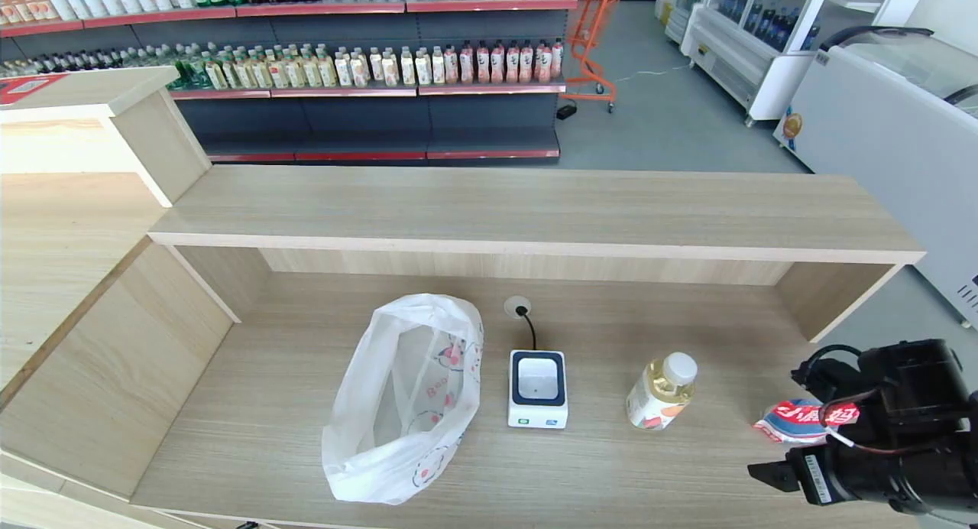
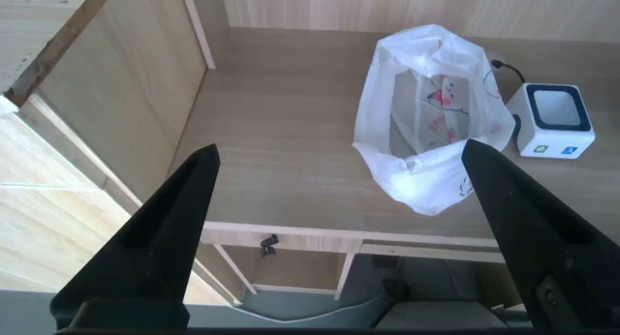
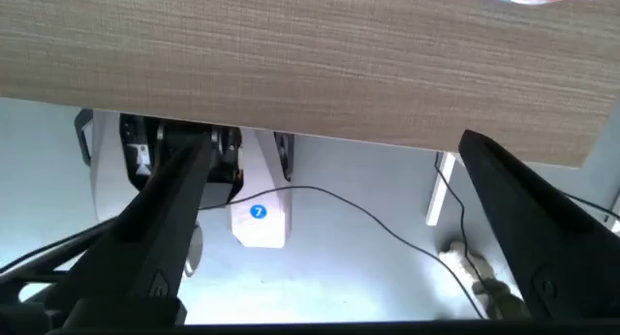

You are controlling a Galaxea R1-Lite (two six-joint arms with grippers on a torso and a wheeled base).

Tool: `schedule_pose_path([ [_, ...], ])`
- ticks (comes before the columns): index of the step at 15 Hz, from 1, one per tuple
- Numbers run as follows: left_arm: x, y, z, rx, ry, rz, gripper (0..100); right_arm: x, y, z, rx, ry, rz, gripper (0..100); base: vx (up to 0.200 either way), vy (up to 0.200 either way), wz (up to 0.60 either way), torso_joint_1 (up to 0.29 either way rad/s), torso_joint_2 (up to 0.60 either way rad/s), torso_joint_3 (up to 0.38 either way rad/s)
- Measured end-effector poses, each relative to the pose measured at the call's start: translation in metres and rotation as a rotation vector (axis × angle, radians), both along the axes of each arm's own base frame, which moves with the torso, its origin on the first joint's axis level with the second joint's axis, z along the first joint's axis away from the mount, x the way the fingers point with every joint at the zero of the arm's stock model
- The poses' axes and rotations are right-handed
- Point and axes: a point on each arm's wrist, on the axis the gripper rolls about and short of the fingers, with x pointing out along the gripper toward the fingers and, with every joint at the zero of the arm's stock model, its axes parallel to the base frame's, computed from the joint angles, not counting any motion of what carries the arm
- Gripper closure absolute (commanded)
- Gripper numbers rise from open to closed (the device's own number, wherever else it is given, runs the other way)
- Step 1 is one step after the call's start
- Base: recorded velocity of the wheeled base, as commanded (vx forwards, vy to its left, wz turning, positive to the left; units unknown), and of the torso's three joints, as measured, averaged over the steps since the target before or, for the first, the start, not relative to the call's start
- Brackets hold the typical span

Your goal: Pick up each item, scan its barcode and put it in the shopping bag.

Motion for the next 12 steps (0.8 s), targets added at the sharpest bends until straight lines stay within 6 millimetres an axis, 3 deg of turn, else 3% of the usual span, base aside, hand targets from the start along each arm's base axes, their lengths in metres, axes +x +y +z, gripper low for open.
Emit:
schedule_pose_path([
  [4,0.000,0.000,0.000,0.000,0.000,0.000,0,0.041,0.020,-0.036,0.034,-0.128,0.050,0,0.000,0.000,0.00,0.000,0.00,0.000],
  [8,0.000,0.000,0.000,0.000,0.000,0.000,0,0.064,0.052,-0.063,0.096,-0.206,0.108,0,0.000,0.000,0.00,0.000,0.00,0.000],
  [12,0.000,0.000,0.000,0.000,0.000,0.000,0,0.083,0.062,-0.079,0.080,-0.321,0.092,0,0.000,0.000,0.00,0.000,0.00,0.000],
])
